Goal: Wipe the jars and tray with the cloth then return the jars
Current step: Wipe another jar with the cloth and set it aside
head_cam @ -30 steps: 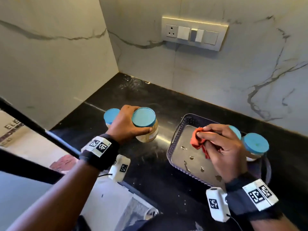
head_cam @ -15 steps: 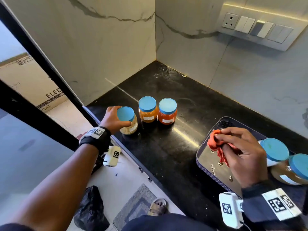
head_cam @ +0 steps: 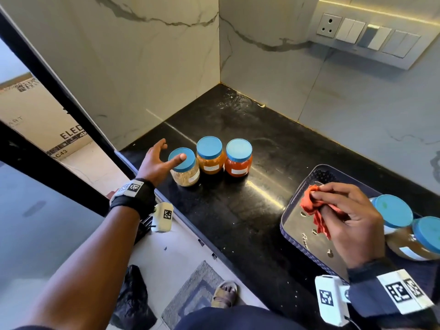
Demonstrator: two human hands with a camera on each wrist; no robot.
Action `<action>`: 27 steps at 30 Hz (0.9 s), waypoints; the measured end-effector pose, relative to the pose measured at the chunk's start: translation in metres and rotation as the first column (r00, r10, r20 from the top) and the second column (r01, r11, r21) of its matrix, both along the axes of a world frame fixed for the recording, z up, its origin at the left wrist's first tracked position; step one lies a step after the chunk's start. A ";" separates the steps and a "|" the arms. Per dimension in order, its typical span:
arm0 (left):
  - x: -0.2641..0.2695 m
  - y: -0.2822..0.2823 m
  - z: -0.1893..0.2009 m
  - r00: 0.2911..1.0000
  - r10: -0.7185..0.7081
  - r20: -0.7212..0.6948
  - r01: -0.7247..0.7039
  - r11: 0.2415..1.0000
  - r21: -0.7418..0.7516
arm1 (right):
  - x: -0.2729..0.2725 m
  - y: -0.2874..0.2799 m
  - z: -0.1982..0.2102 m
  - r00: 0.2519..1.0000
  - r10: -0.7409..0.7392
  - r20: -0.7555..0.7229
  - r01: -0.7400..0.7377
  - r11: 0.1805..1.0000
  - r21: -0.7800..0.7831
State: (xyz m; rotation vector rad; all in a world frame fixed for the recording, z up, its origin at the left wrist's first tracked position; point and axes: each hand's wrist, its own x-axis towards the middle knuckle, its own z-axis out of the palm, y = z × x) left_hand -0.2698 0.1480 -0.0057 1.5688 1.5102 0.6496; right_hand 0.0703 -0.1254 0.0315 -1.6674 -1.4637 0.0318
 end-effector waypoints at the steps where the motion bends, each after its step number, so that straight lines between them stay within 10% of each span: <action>1: -0.001 -0.005 0.003 1.000 0.001 -0.004 -0.001 0.998 0.059 | 0.000 0.000 0.000 1.000 0.000 -0.001 0.000 1.000 -0.001; 7: 0.044 -0.047 0.027 0.976 -0.176 -0.126 0.216 0.761 0.612 | 0.003 -0.003 -0.011 0.999 0.003 -0.050 -0.002 1.000 0.009; 19: 0.269 -0.126 0.016 0.707 -0.705 -0.056 0.653 0.621 0.433 | 0.054 -0.087 -0.021 0.924 -0.376 -0.062 0.374 0.926 -0.043; 27: 0.366 -0.157 0.013 0.515 -0.786 -0.342 0.853 0.429 0.297 | 0.081 -0.149 -0.016 0.779 -0.607 -0.160 0.585 0.794 -0.166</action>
